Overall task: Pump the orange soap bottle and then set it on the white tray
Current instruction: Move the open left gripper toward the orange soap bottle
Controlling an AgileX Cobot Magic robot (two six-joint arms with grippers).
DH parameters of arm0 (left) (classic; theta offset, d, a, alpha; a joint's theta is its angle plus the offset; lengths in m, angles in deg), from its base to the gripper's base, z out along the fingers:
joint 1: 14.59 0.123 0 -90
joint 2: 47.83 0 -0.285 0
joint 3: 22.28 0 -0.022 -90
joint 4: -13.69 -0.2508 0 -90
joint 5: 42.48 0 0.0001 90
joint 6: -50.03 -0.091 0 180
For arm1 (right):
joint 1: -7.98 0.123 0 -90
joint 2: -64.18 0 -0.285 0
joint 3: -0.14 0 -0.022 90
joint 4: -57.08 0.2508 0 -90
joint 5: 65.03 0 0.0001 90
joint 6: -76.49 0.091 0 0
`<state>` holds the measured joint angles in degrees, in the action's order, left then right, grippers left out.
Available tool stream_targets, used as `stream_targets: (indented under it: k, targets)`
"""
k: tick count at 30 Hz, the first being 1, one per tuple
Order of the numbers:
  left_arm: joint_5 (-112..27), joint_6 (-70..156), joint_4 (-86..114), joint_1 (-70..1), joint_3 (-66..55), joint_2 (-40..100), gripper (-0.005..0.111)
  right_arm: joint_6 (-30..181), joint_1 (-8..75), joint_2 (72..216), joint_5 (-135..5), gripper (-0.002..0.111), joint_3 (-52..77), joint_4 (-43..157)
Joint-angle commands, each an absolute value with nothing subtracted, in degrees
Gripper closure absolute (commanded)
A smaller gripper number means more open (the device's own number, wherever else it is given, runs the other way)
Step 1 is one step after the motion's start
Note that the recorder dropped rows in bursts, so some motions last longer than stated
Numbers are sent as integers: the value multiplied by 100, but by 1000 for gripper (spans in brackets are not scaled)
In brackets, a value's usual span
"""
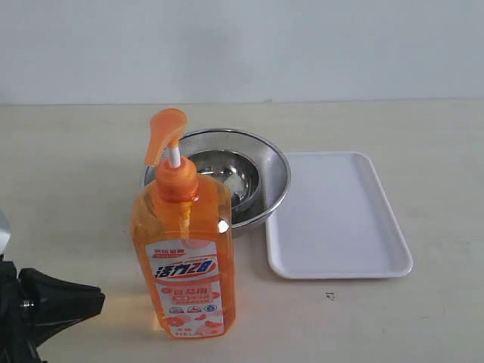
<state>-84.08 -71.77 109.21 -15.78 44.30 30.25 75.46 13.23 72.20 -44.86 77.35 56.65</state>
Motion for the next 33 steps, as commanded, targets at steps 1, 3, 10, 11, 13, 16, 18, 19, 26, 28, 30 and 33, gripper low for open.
stream_targets:
  k: [1, 3, 10, 11, 13, 16, 18, 19, 26, 28, 30, 33]
  targets:
    - [-8759, -7217, 11038, -1579, 4481, 3044, 102, 7529, 1312, 7197, -4508, 108, 7736, 5663]
    - [-8643, -7217, 11072, -1579, 4481, 3044, 102, 7529, 1312, 7197, -4508, 108, 7736, 5663]
    - [-8556, -7212, 10934, -1579, 4355, 3044, 102, 7529, 1312, 7197, -4508, 108, 7736, 5663]
    - [-8556, -7212, 10728, -1579, 4299, 3044, 102, 7529, 1312, 7197, -4508, 108, 7736, 5663]
    - [-8573, -7212, 10629, -1579, 4214, 3044, 102, 7529, 1312, 7197, -4508, 108, 7736, 5663]
    - [-8516, -7212, 10462, -1579, 4085, 3044, 102, 7529, 1312, 7197, -4508, 108, 7736, 5663]
    - [-8222, -7212, 10462, -1579, 4003, 3044, 102, 7529, 1312, 7197, -4508, 108, 7736, 5663]
    - [-8009, -7212, 10486, -1579, 3957, 3044, 102, 7529, 1312, 7197, -4508, 108, 7736, 5663]
    - [-7228, -7212, 10489, -1579, 3381, 3044, 102, 7529, 1312, 7197, -4548, 108, 7736, 5663]
    - [-7212, -7212, 10518, -1579, 3140, 3068, 102, 7529, 1312, 7197, -4548, 108, 7736, 5663]
    - [-7638, -7212, 10453, -1579, 3029, 3144, 102, 7529, 1312, 7197, -4548, 108, 7736, 5663]
    - [-8535, -7212, 10233, -1579, 3070, 3252, 102, 7529, 1312, 7197, -4548, 108, 7736, 5663]
